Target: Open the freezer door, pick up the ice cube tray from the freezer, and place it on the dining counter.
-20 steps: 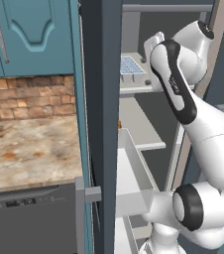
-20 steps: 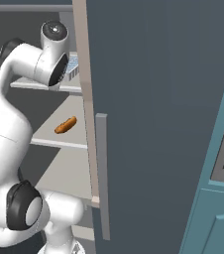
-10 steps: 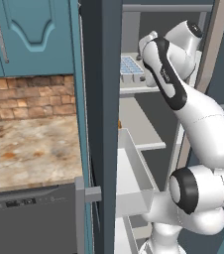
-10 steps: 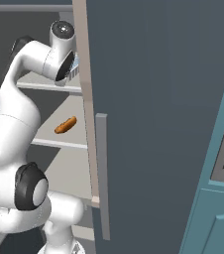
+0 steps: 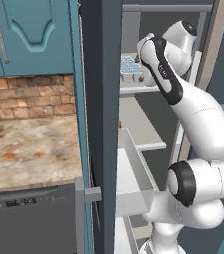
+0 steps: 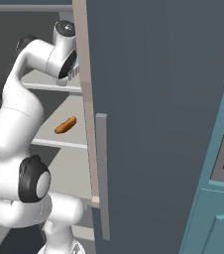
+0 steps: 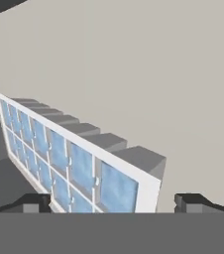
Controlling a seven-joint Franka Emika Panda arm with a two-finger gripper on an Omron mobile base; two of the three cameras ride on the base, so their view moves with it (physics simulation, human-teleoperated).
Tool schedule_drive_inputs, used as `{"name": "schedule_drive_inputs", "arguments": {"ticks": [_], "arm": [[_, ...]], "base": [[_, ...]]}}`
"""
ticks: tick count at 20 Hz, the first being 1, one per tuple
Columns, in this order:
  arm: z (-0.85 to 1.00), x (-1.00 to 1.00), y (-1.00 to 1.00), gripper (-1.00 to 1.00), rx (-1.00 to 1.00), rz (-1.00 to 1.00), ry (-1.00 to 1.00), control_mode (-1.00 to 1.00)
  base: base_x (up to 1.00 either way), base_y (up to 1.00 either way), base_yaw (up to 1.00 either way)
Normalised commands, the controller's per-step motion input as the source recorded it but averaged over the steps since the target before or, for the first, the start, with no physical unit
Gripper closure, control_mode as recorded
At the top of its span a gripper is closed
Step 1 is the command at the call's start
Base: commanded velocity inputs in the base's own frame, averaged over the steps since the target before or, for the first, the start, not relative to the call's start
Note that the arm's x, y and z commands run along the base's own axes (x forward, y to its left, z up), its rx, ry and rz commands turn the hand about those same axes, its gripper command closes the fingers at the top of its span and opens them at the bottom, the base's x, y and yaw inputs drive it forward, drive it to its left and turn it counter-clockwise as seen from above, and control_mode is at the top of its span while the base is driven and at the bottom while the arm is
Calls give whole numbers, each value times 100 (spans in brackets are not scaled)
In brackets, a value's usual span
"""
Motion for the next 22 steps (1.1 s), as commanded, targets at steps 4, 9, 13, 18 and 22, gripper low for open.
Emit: {"name": "schedule_drive_inputs", "arguments": {"ticks": [4, 9, 13, 18, 22], "arm": [[-40, 17, 10, -100, 0, 0, 0, -100], [-20, 33, 14, -100, 0, 0, 0, -100], [-8, 48, 12, -100, 0, 0, 0, -100], [-10, 44, 18, -100, 0, 0, 0, -100], [-5, 13, 22, 100, 0, 0, 0, -100]], "base": [[0, 0, 0], [0, 0, 0], [0, 0, 0], [0, 0, 0], [0, 0, 0]]}}
